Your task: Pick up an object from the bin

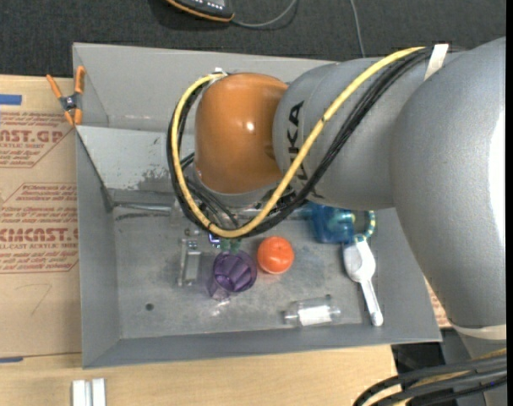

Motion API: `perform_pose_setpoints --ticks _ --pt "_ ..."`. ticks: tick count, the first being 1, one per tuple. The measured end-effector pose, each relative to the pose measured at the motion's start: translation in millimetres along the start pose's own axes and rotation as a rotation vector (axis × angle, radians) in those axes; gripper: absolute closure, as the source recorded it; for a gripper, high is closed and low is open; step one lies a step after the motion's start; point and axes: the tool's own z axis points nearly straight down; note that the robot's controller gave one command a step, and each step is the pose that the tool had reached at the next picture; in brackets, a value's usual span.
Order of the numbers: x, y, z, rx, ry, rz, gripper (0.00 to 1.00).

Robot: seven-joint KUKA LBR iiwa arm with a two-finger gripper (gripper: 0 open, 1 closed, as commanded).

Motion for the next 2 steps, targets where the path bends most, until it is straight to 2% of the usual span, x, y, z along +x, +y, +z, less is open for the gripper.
perform_pose_setpoints --ticks 1,2 --pt "0.0 0 0 0.000 0.000 0.000 0.00" --pt "32.9 -23 15 0.001 0.003 0.001 0.00"
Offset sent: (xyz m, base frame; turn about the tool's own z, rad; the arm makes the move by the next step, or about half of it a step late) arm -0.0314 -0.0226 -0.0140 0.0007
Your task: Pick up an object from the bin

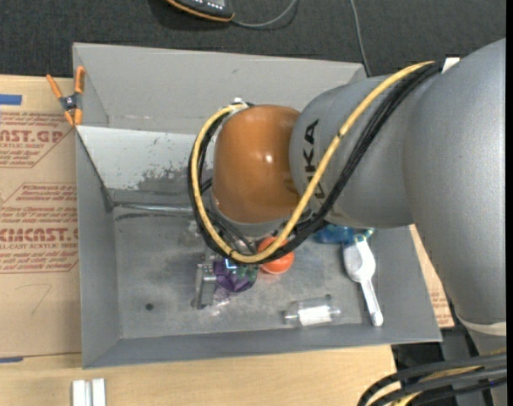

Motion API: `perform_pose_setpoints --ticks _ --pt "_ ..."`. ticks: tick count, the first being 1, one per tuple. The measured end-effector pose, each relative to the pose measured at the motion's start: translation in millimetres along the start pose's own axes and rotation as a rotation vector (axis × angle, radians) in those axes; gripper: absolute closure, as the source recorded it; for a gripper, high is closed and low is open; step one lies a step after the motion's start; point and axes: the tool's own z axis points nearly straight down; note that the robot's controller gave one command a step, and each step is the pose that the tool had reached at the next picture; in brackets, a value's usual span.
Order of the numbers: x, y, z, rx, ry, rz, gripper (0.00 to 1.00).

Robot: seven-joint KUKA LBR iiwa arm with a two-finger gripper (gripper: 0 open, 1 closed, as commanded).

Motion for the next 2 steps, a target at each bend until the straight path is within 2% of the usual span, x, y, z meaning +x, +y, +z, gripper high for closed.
perform_pose_setpoints --ticks 1,2 --pt "-0.6 0 0 -0.001 -0.002 -0.001 0.00" --pt "-14.6 -75 -54 -0.001 -0.003 -0.062 1.00"
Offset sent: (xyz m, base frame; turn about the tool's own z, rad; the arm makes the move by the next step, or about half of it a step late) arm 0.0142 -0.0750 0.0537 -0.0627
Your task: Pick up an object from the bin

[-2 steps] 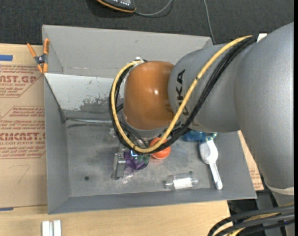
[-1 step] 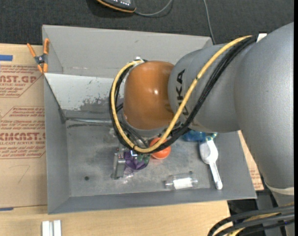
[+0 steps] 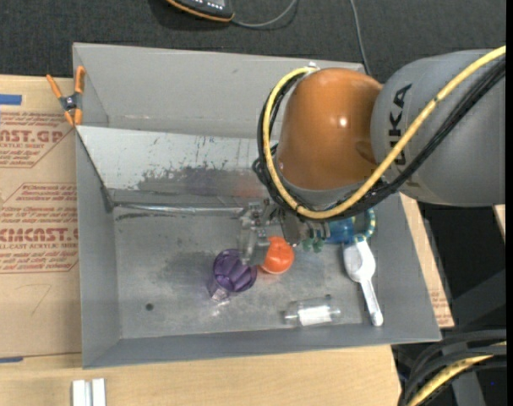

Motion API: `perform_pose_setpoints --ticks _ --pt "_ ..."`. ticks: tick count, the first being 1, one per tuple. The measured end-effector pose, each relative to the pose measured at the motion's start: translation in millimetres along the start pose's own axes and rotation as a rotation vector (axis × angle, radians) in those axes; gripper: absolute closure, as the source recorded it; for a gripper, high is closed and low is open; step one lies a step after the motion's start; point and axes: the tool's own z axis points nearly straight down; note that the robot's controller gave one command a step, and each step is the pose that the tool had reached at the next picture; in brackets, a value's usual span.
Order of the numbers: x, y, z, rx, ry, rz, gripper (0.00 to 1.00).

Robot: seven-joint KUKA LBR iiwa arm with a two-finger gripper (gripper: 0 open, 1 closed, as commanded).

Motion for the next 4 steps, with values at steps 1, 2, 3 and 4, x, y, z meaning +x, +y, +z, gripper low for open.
perform_pose_setpoints --ticks 1,2,3,4 --pt "0.1 0 0 0.000 0.000 0.000 1.00" --pt "32.4 -24 35 0.000 -0.002 -0.148 1.00" --pt "30.6 -27 42 -0.001 -0.001 -0.318 1.00" --pt "28.4 -10 49 -0.002 0.002 -0.201 1.00"
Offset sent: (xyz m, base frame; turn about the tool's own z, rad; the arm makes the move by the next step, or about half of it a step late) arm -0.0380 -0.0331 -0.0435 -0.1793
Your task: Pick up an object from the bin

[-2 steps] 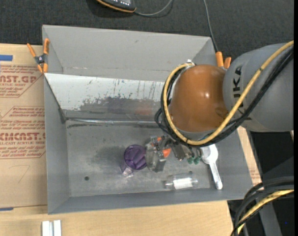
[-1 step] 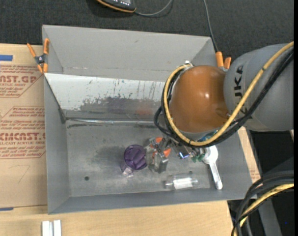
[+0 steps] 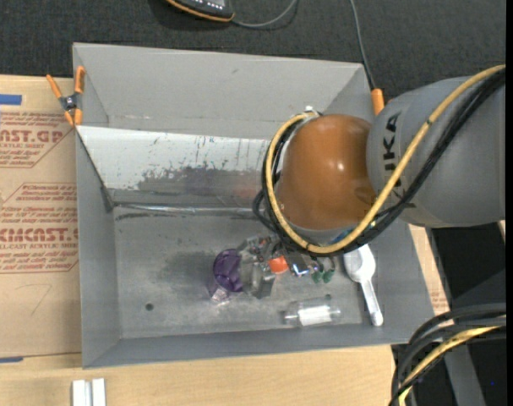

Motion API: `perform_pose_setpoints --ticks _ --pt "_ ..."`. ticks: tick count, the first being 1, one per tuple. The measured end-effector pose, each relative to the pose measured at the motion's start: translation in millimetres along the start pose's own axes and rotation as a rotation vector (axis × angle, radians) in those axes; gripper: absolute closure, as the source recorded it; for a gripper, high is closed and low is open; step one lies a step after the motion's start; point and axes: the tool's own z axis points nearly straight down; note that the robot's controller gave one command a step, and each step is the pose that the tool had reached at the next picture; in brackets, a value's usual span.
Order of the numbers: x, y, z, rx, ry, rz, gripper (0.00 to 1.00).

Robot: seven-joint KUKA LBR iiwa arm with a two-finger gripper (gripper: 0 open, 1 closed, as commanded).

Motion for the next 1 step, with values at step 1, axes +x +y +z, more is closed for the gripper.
perform_pose_setpoints --ticks 1 --pt "7.2 -12.9 -80.2 0.001 -0.001 -0.110 1.00"
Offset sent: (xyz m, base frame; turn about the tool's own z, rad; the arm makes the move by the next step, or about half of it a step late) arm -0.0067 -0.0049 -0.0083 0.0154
